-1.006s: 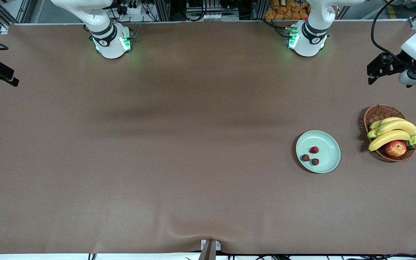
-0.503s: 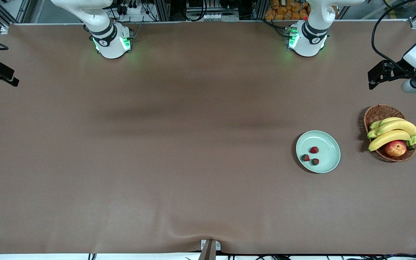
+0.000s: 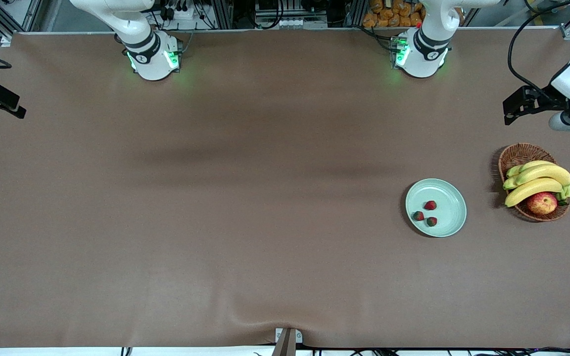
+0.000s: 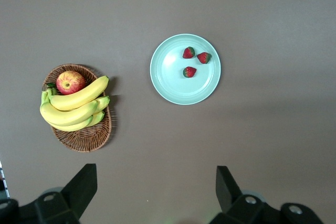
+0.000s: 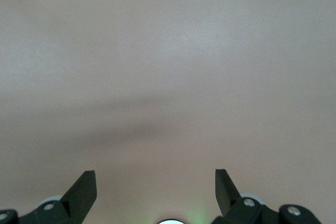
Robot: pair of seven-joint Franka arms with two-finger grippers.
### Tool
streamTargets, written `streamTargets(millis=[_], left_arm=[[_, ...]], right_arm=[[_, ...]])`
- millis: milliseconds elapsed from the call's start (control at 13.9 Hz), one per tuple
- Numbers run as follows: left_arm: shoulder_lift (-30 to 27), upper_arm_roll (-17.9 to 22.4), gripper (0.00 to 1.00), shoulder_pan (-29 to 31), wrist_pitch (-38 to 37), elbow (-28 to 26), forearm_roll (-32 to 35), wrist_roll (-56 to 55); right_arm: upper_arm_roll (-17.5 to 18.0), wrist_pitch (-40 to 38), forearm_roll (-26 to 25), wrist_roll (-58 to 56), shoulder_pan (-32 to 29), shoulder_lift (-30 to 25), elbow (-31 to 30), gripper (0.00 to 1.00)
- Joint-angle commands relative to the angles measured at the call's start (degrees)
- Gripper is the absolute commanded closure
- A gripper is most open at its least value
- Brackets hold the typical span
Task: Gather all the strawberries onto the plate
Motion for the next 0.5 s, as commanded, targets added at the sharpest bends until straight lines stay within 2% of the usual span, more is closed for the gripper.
streamTargets(millis=[0,216,431], left_arm=[[0.75,0.65,0.00,0.04,0.10,0.85,-0.97,-0.08],[0.92,3.45,0.00,0.04,2.38,0.59,-3.77,1.59],[1.19,3.73,0.00,0.04,2.39,0.50,-3.87,0.64]], right_arm=[[0.04,-0.97,-0.70,-0.53,0.07,0.75,1.54,0.00],[0.04,-0.97,-0.70,-0.53,0.07,0.75,1.54,0.00],[0.04,-0.97,-0.70,-0.53,0.07,0.75,1.54,0.00]])
